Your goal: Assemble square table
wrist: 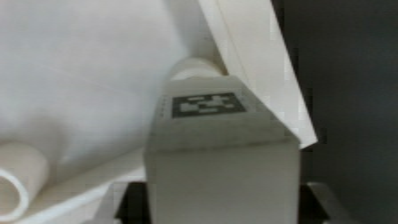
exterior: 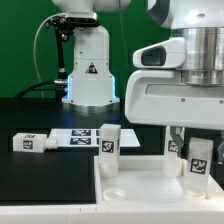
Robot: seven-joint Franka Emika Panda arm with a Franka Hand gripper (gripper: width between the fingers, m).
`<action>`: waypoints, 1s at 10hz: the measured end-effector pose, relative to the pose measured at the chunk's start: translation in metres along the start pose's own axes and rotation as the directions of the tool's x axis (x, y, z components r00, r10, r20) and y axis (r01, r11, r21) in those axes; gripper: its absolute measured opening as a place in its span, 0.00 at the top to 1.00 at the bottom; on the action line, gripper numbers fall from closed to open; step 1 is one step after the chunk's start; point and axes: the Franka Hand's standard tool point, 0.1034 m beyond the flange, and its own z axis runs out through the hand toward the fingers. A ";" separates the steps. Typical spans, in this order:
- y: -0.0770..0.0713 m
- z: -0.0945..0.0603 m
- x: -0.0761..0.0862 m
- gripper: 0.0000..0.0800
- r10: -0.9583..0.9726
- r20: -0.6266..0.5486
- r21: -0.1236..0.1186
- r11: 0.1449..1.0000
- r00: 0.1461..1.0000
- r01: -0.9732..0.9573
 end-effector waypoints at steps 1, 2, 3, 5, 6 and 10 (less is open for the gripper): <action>0.000 0.000 -0.001 0.64 0.110 -0.004 -0.012 0.994 0.994 -0.110; 0.001 0.000 -0.002 0.64 0.222 -0.005 -0.019 0.975 0.975 -0.222; 0.002 0.000 -0.001 0.64 0.349 -0.006 -0.024 0.937 0.937 -0.349; 0.003 0.000 -0.002 0.64 0.585 -0.007 -0.035 0.810 0.811 -0.585; 0.005 0.000 -0.002 0.64 0.698 0.005 -0.026 0.716 0.716 -0.698; 0.007 0.002 -0.005 0.41 0.885 0.023 -0.019 0.466 0.465 -0.885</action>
Offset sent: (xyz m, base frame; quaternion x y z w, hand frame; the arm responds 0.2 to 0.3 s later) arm 0.0025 0.0047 -0.0075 -0.0302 -0.0009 0.3277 0.9443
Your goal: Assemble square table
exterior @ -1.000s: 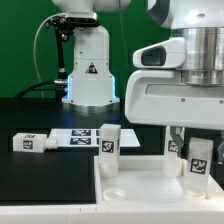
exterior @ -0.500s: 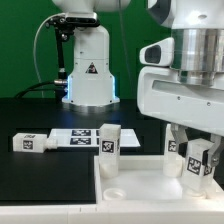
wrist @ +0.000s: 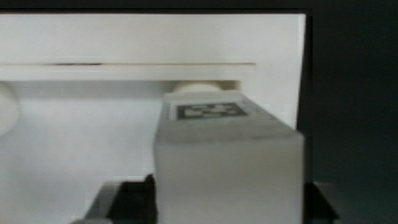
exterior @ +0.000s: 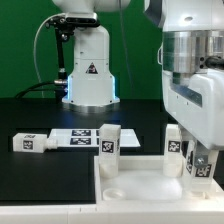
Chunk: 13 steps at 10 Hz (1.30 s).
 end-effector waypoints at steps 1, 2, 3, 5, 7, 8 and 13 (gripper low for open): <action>0.000 0.000 0.000 0.41 -0.098 -0.008 -0.002 0.995 0.995 0.098; 0.001 0.000 -0.002 0.24 -0.226 -0.018 -0.007 0.974 0.974 0.226; 0.003 0.001 -0.005 0.20 -0.380 -0.027 -0.014 0.925 0.924 0.380; 0.010 -0.001 -0.015 0.19 -0.490 -0.044 0.001 0.872 0.871 0.490; 0.011 0.000 -0.012 0.19 -0.627 -0.042 -0.010 0.779 0.778 0.627; 0.011 0.000 -0.012 0.19 -0.661 -0.042 -0.012 0.750 0.749 0.661; 0.003 -0.004 -0.007 0.19 -0.962 -0.049 -0.034 0.270 0.268 0.962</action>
Offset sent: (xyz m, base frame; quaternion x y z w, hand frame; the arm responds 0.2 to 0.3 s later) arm -0.0145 0.0167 0.0077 -0.0201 0.0543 -0.4363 0.8979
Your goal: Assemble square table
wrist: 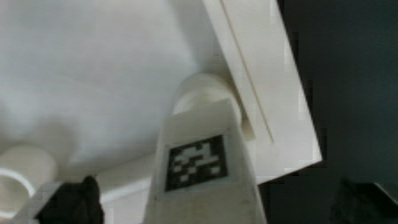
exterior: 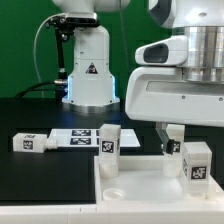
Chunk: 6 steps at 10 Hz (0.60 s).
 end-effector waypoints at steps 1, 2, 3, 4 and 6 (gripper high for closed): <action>0.000 0.000 0.000 0.32 0.054 0.001 0.002 0.999 0.999 -0.054; 0.000 0.000 0.000 0.32 0.052 0.000 0.001 0.999 0.999 -0.052; 0.000 0.000 0.000 0.55 0.071 0.001 0.002 0.998 0.998 -0.071; 0.000 0.000 -0.001 0.64 0.140 0.004 0.001 0.990 0.990 -0.140; -0.001 0.001 -0.002 0.64 0.313 0.004 -0.003 0.950 0.950 -0.313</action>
Offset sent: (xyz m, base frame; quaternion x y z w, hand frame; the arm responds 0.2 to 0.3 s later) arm 0.0000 0.0000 0.0000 0.0000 0.0000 0.1296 0.9916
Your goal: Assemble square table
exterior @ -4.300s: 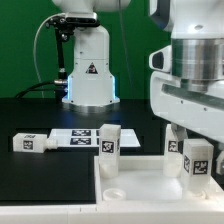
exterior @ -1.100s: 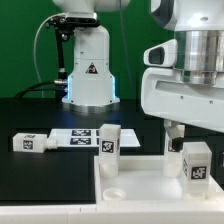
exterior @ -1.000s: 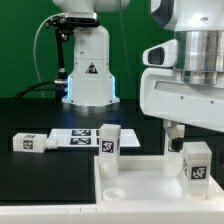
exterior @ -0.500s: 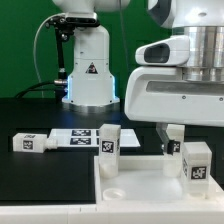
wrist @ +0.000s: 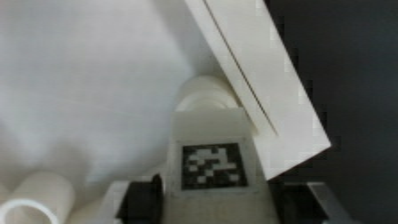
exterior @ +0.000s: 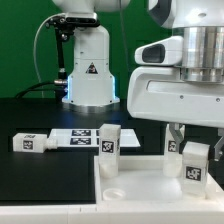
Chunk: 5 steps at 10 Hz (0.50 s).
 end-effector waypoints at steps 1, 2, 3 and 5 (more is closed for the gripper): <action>-0.001 0.000 -0.003 0.64 0.104 -0.007 -0.012 0.994 0.994 -0.105; -0.003 0.000 -0.005 0.64 0.243 -0.006 -0.020 0.970 0.970 -0.243; -0.004 0.001 -0.005 0.64 0.350 -0.004 -0.027 0.936 0.937 -0.350; -0.009 0.002 -0.006 0.64 0.579 0.006 -0.045 0.815 0.815 -0.578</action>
Offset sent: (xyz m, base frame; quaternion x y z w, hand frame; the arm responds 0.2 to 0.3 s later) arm 0.0105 0.0102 -0.0020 -0.0370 -0.0327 0.2484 0.9674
